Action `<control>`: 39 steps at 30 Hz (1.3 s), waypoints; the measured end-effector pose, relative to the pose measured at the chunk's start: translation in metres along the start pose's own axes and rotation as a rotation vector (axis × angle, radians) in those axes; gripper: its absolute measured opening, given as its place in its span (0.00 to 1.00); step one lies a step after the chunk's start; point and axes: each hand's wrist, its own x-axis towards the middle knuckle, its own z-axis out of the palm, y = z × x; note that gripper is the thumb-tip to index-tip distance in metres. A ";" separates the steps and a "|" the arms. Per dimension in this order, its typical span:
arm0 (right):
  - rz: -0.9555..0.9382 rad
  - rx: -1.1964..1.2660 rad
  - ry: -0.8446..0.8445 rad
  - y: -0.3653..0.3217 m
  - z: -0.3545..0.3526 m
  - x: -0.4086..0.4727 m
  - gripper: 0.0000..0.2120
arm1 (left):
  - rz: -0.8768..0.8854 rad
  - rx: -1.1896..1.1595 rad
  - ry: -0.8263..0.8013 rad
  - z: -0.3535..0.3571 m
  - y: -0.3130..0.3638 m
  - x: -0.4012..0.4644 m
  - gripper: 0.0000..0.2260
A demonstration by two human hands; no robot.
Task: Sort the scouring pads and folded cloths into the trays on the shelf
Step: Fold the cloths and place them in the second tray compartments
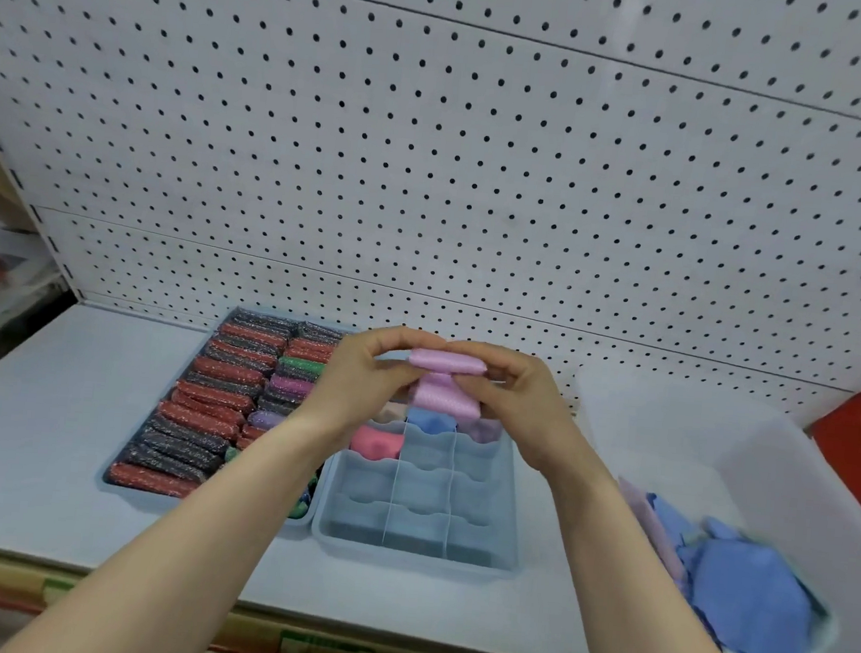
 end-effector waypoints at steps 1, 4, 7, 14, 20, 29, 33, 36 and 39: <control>-0.005 0.003 0.030 0.002 0.002 -0.001 0.14 | -0.042 -0.029 -0.016 -0.001 -0.002 -0.001 0.14; -0.005 0.041 0.071 0.007 0.007 -0.006 0.15 | -0.173 -0.171 -0.075 -0.005 -0.007 -0.004 0.12; 0.053 0.003 0.035 0.011 0.012 -0.012 0.21 | -0.156 -0.089 -0.054 -0.007 -0.018 -0.007 0.11; 0.275 0.012 -0.173 0.023 0.003 -0.013 0.11 | -0.031 0.155 -0.108 -0.017 -0.046 -0.006 0.15; 0.199 -0.685 0.031 0.066 0.001 -0.007 0.11 | 0.287 0.877 -0.116 -0.034 -0.085 0.005 0.18; 0.148 -0.898 0.076 0.111 0.043 -0.003 0.11 | 0.466 1.288 -0.195 -0.031 -0.131 0.009 0.22; 0.143 -0.975 0.042 0.120 0.039 0.000 0.13 | 0.483 1.329 -0.192 -0.030 -0.132 0.010 0.20; 0.133 -1.066 0.022 0.119 0.037 0.006 0.06 | 0.486 1.352 -0.194 -0.031 -0.133 0.009 0.18; 0.212 -1.122 0.021 0.120 0.044 0.012 0.06 | 0.468 1.366 -0.183 -0.032 -0.137 0.010 0.18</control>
